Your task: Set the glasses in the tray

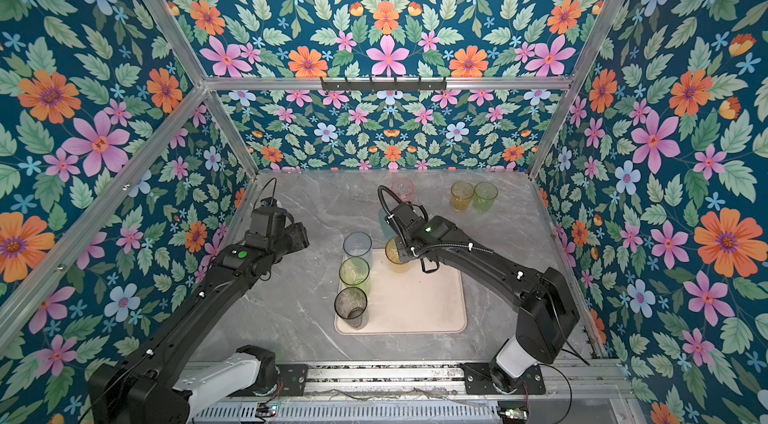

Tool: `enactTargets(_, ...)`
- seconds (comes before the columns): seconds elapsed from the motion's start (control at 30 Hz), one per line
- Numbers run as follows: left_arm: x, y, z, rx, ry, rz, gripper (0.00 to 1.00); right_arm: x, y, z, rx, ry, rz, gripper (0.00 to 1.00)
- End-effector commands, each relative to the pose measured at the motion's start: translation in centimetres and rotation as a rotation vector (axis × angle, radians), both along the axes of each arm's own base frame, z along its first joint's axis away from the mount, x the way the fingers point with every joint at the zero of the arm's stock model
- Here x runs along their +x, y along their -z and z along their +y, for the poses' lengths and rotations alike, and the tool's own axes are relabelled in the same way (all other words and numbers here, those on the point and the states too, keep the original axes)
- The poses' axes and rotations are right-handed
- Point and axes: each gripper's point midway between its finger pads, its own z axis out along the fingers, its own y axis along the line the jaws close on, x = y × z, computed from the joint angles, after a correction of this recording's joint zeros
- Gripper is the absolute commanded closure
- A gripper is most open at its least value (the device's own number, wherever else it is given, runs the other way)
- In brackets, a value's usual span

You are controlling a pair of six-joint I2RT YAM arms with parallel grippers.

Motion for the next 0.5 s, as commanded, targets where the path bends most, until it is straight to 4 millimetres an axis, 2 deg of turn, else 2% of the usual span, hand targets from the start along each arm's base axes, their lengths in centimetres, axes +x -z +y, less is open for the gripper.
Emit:
enactTargets(0.0, 0.35, -0.29, -0.2, -0.015, 0.002, -0.016, 0.29, 0.67, -0.23, 0.25, 0.016, 0.015, -0.017, 1.0)
enactTargets(0.47, 0.42, -0.26, -0.63, -0.038, 0.012, -0.013, 0.29, 1.31, 0.76, 0.51, 0.02, 0.019, 0.01, 1.0)
